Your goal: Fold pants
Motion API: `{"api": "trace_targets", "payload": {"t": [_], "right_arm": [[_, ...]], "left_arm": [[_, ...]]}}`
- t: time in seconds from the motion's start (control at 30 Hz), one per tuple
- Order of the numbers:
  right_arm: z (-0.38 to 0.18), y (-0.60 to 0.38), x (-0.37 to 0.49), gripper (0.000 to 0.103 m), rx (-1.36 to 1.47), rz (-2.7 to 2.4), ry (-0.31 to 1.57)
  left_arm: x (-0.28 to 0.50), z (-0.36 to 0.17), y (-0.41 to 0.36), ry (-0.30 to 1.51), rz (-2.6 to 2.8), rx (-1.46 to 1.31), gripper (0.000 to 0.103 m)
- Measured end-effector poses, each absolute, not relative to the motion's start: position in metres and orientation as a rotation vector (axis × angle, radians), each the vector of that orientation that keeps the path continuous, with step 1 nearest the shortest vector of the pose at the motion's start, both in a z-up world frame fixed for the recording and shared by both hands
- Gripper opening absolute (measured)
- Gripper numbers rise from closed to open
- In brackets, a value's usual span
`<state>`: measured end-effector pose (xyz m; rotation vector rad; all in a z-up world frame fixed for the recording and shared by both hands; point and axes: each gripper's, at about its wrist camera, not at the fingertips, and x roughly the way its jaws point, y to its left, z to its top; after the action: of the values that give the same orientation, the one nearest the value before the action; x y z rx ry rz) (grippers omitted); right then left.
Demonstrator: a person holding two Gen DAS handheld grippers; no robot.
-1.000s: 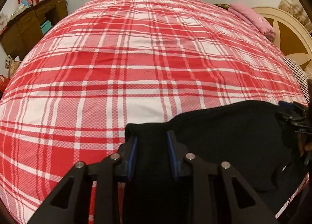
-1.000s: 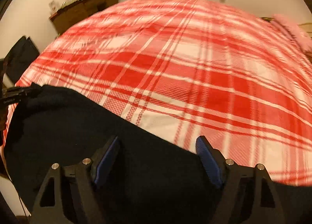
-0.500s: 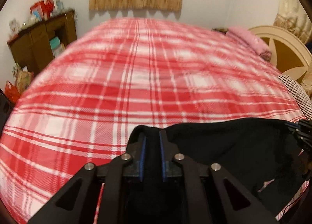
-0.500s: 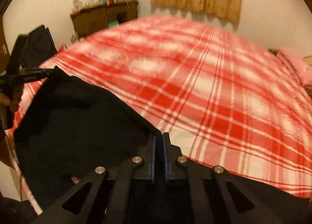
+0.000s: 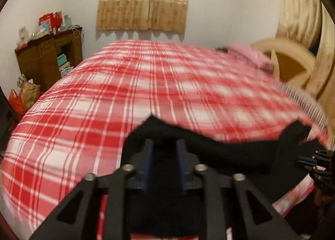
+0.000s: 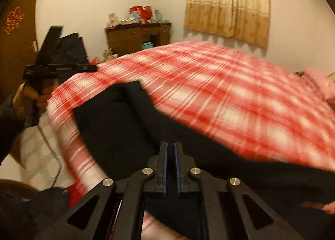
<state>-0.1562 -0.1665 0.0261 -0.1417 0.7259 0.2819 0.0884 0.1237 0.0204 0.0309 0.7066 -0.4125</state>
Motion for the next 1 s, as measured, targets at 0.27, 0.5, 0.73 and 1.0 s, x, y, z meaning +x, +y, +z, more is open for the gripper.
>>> {"api": "trace_targets", "payload": {"t": [0.27,0.5,0.73,1.0], "right_arm": [[0.012,-0.174,-0.146,0.007,0.071,0.302,0.75],[0.038,-0.195,-0.07,0.095,0.391,0.403,0.668],[0.004,-0.138,0.062,0.091,0.378,0.489,0.839],[-0.058,-0.084,0.156,0.055,0.402,0.6,1.058]], "left_arm": [[0.062,-0.016,0.11,0.784,-0.367,0.031,0.063],[0.063,-0.06,0.109,0.889,-0.298,0.014,0.063],[0.043,-0.05,0.116,0.805,-0.256,0.087,0.063],[0.04,-0.035,0.169,0.791,-0.178,0.017,0.063]]}}
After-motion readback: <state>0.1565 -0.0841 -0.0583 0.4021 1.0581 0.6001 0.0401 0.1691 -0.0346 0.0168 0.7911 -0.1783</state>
